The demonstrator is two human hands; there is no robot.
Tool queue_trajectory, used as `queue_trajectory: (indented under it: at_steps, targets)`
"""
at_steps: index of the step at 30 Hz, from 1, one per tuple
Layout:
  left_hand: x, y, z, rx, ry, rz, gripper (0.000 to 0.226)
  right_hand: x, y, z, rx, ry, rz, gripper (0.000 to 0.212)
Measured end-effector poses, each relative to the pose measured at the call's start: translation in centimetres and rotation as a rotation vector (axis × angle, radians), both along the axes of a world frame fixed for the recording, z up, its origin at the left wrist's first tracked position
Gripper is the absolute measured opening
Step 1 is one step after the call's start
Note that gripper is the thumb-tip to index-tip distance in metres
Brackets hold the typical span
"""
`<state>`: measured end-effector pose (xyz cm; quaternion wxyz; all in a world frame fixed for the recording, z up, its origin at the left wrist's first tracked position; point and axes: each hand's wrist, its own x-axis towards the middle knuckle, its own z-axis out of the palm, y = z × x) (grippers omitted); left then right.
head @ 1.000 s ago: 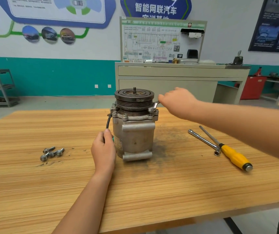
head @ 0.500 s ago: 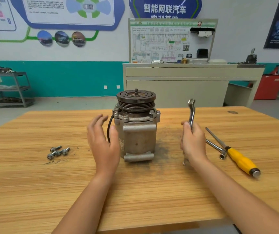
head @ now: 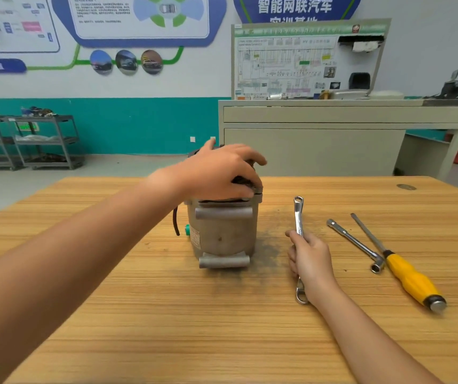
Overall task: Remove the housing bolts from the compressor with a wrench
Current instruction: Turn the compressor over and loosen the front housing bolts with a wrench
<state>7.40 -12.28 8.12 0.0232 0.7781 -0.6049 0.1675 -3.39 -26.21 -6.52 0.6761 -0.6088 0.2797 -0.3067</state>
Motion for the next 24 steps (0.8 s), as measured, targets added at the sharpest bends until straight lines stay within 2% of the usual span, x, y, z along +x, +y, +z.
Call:
queue_trajectory:
  at_steps: [3,11,19,24]
  targets:
    - [0.3,0.1,1.2,0.021,0.113,-0.057,0.023,0.0,0.0,0.2,0.034,0.002,0.007,0.024]
    - [0.1,-0.3,2.0,0.104,0.021,-0.015,0.020,-0.1,0.4,0.2,0.026,0.040,0.045,0.025]
    - [0.4,-0.3,1.2,0.062,-0.041,-0.051,0.019,-0.2,0.3,0.2,0.032,0.042,0.034,0.019]
    - [0.8,0.4,0.2,-0.060,-0.021,-0.117,0.019,-0.2,0.4,0.3,0.048,0.025,0.029,0.020]
